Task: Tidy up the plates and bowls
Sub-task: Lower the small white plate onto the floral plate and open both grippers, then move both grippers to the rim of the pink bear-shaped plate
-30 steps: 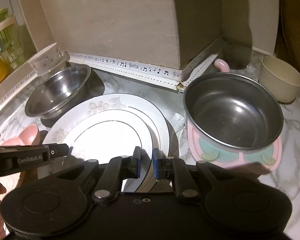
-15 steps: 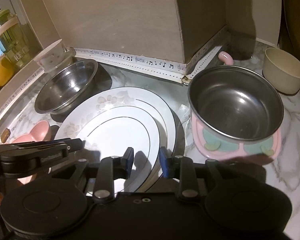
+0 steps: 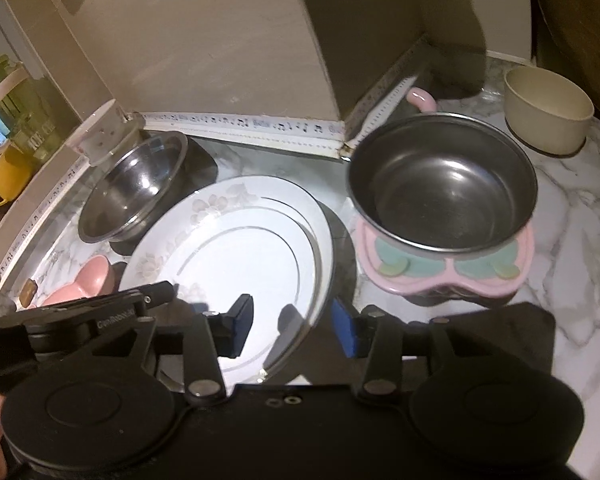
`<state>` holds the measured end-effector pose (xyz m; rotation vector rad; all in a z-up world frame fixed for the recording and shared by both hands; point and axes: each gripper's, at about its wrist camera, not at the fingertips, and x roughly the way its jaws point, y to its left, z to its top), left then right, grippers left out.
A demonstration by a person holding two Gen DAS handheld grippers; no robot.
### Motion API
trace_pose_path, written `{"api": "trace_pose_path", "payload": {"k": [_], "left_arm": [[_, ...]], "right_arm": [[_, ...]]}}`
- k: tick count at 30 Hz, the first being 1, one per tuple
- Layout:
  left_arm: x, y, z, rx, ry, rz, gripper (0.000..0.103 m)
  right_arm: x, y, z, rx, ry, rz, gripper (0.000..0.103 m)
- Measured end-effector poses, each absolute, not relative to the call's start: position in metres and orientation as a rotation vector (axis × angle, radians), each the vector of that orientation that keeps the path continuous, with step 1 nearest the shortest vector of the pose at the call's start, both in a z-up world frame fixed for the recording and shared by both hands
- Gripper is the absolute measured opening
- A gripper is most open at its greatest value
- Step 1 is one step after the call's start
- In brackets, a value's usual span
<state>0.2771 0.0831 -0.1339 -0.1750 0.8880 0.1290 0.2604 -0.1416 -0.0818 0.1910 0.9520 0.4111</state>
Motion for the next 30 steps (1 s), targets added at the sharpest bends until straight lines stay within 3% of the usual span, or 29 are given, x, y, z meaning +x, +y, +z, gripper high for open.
{"api": "trace_pose_path", "payload": {"k": [18, 20, 22, 24, 27, 30], "left_arm": [[0.242, 0.071, -0.082, -0.199, 0.831, 0.054, 0.016], [0.236, 0.07, -0.075, -0.194, 0.824, 0.056, 0.024], [0.229, 0.071, -0.068, -0.196, 0.807, 0.052, 0.046], [0.22, 0.073, -0.061, -0.195, 0.784, 0.064, 0.054], [0.209, 0.079, -0.052, -0.201, 0.77, 0.073, 0.057], [0.197, 0.09, -0.046, -0.209, 0.761, 0.105, 0.07]], "right_arm": [[0.237, -0.135, -0.044, 0.111, 0.851, 0.495, 0.05], [0.233, -0.134, -0.037, 0.1, 0.836, 0.512, 0.051], [0.23, -0.132, -0.032, 0.091, 0.821, 0.528, 0.052], [0.227, -0.13, -0.026, 0.086, 0.81, 0.546, 0.054], [0.222, -0.125, -0.017, 0.075, 0.793, 0.574, 0.059], [0.219, -0.117, -0.01, 0.061, 0.777, 0.602, 0.065]]}}
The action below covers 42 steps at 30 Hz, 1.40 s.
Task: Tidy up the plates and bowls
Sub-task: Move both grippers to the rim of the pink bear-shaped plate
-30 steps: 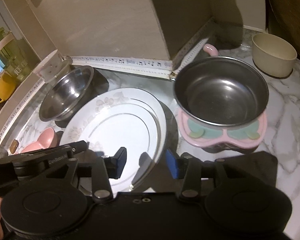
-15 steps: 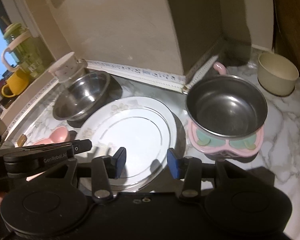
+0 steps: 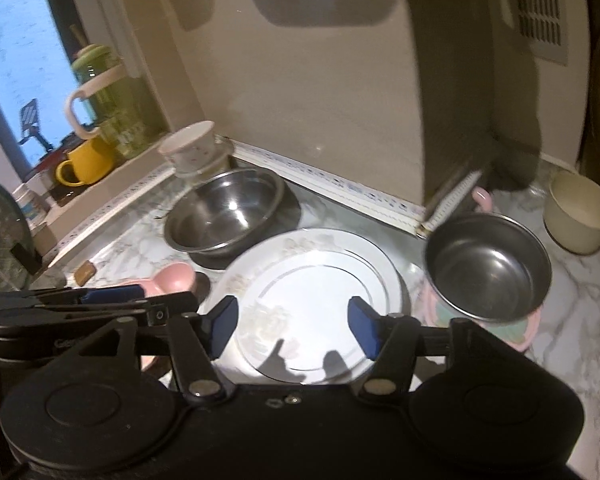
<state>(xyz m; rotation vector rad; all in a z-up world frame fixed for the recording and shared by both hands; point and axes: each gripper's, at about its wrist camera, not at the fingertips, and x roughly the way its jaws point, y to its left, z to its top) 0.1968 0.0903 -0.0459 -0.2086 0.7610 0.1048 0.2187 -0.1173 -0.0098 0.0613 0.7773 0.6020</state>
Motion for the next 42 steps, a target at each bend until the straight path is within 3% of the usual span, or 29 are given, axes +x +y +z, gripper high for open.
{"api": "trace_pose_path", "payload": {"k": [12, 18, 24, 30, 34, 42], "left_arm": [[0.144, 0.156, -0.039, -0.267, 0.736, 0.269, 0.077], [0.122, 0.196, -0.047, -0.321, 0.733, 0.403, 0.078], [0.114, 0.227, -0.059, -0.335, 0.764, 0.456, 0.083], [0.117, 0.247, -0.083, -0.352, 0.81, 0.475, 0.098], [0.12, 0.258, -0.097, -0.376, 0.844, 0.473, 0.098], [0.132, 0.276, -0.13, -0.438, 0.924, 0.518, 0.098]], "right_arm": [[0.208, -0.067, -0.004, 0.009, 0.785, 0.728, 0.091], [0.204, -0.035, -0.008, -0.054, 0.773, 0.768, 0.096], [0.206, -0.005, -0.019, -0.1, 0.799, 0.806, 0.097], [0.207, 0.028, -0.038, -0.197, 0.822, 0.863, 0.096], [0.211, 0.045, -0.053, -0.248, 0.831, 0.848, 0.095], [0.217, 0.071, -0.072, -0.281, 0.895, 0.848, 0.08]]}}
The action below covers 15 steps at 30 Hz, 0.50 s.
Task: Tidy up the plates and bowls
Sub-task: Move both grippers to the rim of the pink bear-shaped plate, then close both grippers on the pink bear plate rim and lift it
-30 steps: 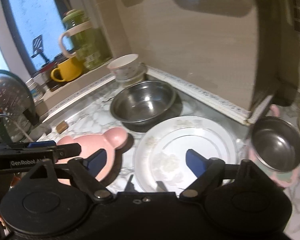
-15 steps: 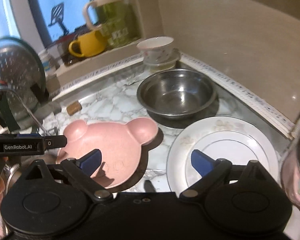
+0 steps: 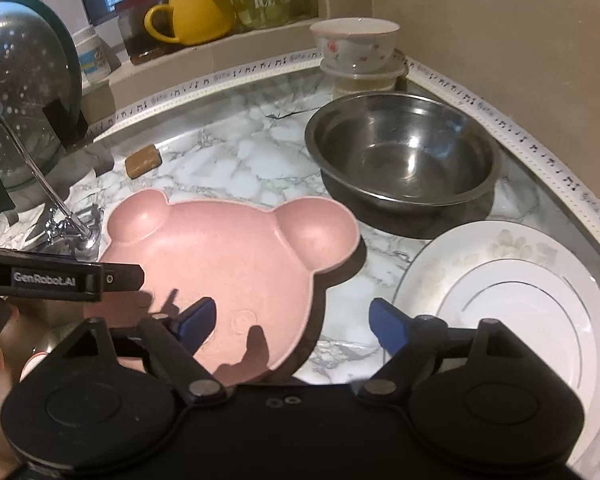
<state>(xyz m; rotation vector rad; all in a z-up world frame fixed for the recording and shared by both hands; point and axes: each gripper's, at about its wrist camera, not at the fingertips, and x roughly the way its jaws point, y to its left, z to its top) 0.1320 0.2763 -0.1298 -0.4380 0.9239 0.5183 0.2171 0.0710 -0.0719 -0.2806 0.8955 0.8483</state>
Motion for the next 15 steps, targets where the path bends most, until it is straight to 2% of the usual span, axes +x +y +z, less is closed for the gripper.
{"api": "trace_pose_path", "payload": {"k": [5, 8, 9, 12, 15], "left_arm": [[0.133, 0.281, -0.137, -0.422, 0.924, 0.531, 0.097], [0.133, 0.283, -0.139, -0.419, 0.914, 0.529, 0.097], [0.133, 0.283, -0.138, -0.419, 0.91, 0.521, 0.093], [0.134, 0.283, -0.139, -0.435, 0.914, 0.503, 0.068], [0.133, 0.284, -0.14, -0.464, 0.912, 0.5, 0.055]], "right_arm": [[0.224, 0.078, -0.082, -0.273, 0.936, 0.835, 0.071], [0.226, 0.079, -0.086, -0.269, 0.953, 0.824, 0.062], [0.227, 0.079, -0.087, -0.267, 0.959, 0.817, 0.058], [0.227, 0.078, -0.088, -0.262, 0.972, 0.817, 0.048], [0.226, 0.077, -0.088, -0.262, 0.976, 0.82, 0.038]]}}
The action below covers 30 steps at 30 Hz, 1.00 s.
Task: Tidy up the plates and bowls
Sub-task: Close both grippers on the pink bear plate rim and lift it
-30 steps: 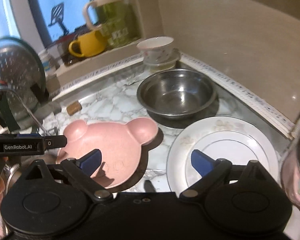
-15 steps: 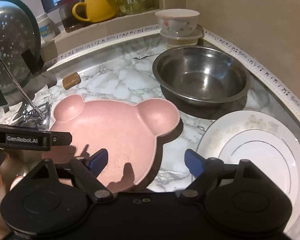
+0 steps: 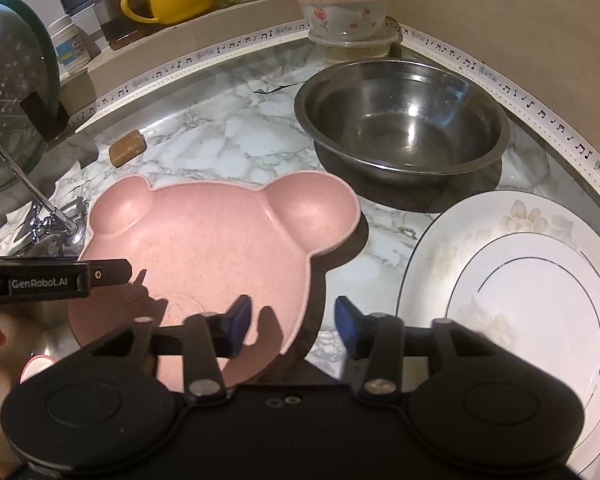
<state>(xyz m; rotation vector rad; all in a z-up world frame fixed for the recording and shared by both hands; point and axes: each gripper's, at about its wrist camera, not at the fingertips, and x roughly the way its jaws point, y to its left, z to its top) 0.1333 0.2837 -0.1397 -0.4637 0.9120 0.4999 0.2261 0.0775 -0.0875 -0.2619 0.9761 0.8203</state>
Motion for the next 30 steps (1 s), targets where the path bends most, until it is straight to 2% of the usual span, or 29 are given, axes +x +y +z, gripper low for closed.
{"api": "trace_pose_path", "payload": {"k": [3, 10, 13, 30], "left_arm": [[0.134, 0.283, -0.14, -0.473, 0.915, 0.496, 0.035], [0.133, 0.281, -0.139, -0.445, 0.923, 0.517, 0.025], [0.131, 0.28, -0.138, -0.438, 0.921, 0.52, 0.021], [0.11, 0.249, -0.097, -0.421, 0.857, 0.482, 0.021]], "right_arm": [[0.225, 0.076, -0.086, -0.26, 0.965, 0.813, 0.03], [0.219, 0.079, -0.083, -0.298, 0.932, 0.779, 0.007], [0.216, 0.076, -0.082, -0.302, 0.92, 0.768, 0.007], [0.191, 0.039, -0.041, -0.289, 0.807, 0.773, 0.007]]}}
